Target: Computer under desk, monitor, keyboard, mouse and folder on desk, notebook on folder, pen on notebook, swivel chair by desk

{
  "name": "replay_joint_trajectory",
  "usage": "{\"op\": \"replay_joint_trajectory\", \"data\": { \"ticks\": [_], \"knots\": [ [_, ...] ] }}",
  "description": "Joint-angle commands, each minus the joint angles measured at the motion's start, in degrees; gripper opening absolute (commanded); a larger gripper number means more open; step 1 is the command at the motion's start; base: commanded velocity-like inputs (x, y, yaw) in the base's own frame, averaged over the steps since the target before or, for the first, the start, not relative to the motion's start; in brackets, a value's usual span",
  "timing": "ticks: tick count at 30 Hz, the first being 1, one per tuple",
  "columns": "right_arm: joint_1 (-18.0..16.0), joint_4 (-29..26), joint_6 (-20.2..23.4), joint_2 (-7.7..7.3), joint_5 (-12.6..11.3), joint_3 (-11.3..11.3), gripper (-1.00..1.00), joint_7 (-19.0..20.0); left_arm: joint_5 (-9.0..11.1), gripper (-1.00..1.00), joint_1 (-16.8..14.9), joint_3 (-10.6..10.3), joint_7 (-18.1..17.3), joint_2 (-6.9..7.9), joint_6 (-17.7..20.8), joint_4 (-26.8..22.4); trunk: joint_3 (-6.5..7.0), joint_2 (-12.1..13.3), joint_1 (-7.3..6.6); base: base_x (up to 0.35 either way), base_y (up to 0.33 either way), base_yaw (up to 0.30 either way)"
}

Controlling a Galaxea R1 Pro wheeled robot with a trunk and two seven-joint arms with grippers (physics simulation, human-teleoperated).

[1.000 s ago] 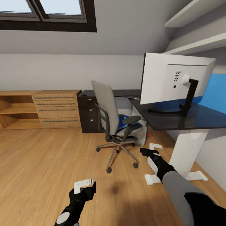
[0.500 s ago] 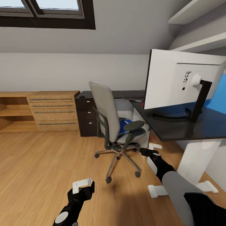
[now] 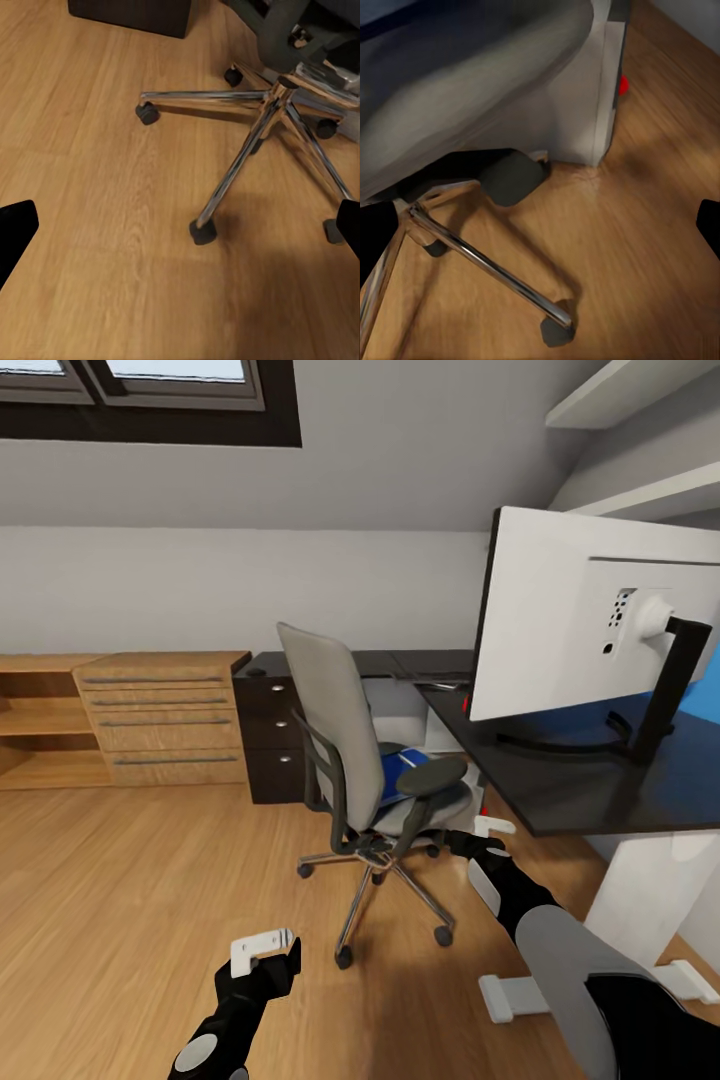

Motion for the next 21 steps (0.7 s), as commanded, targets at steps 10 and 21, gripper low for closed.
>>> {"op": "replay_joint_trajectory", "data": {
  "ticks": [10,21],
  "knots": [
    [0.00,-0.12,0.25,0.10,-0.31,-0.11,1.00,-0.18,0.60,1.00,0.01,-0.17,0.46,-0.05,-0.01,-0.09,-0.05,-0.02,0.00,0.024,0.000,0.000],
    [0.00,-0.17,0.24,0.43,-0.28,-0.11,1.00,-0.19,0.60,1.00,-0.01,-0.27,0.46,-0.08,-0.04,-0.09,-1.82,-0.13,0.21,0.000,0.000,0.000]
  ]
}}
